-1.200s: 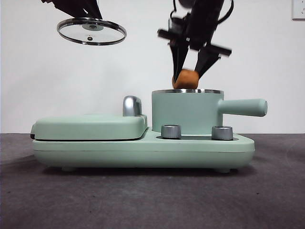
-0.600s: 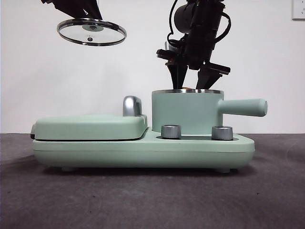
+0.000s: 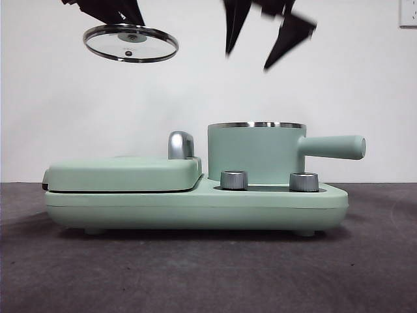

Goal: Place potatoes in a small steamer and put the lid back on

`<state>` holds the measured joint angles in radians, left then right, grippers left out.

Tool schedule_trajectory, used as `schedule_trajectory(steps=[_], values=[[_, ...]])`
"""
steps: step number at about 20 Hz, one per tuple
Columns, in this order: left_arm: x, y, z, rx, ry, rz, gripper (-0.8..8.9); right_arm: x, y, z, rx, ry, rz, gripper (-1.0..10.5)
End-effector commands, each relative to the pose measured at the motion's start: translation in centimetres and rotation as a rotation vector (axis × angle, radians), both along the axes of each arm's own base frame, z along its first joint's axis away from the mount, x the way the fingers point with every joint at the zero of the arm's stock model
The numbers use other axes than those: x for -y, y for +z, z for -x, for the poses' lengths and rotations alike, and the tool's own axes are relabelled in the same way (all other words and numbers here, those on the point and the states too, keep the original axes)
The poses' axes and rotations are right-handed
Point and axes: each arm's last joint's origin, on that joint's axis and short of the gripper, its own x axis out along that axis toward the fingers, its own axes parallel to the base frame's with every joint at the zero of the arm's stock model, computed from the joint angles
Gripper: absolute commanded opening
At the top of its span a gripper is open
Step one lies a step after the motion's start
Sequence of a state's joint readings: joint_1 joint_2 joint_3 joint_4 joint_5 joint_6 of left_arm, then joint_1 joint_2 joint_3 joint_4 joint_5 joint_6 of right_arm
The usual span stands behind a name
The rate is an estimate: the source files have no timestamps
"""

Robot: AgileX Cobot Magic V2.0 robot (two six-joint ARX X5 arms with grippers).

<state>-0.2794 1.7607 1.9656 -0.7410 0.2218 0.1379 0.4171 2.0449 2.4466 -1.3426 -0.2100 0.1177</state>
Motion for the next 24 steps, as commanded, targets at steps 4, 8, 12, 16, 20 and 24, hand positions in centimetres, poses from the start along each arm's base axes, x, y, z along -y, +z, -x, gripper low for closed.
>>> schedule_trajectory(steps=[4, 8, 12, 16, 20, 24], values=[[2.3, 0.7, 0.4, 0.037, -0.063, 0.018, 0.17, 3.1, 4.0, 8.0, 0.023, 0.057, 0.026, 4.1], [5.1, 0.6, 1.3, 0.039, -0.139, 0.020, 0.17, 6.0, 3.9, 14.5, 0.013, 0.061, 0.036, 4.1], [8.6, -0.7, 1.7, 0.016, -0.225, 0.009, 0.17, 8.3, 1.9, 20.4, 0.055, 0.081, 0.019, 4.1], [12.4, -2.9, 1.3, 0.012, -0.304, -0.002, 0.17, 10.4, -0.5, 25.1, 0.194, 0.038, -0.094, 4.1], [15.2, -5.3, 0.5, 0.015, -0.356, -0.016, 0.17, 12.3, -3.0, 28.5, 0.266, -0.028, -0.147, 4.1], [17.0, -7.4, -0.4, 0.014, -0.378, -0.019, 0.17, 13.4, -4.7, 30.6, 0.304, -0.079, -0.155, 4.1]])
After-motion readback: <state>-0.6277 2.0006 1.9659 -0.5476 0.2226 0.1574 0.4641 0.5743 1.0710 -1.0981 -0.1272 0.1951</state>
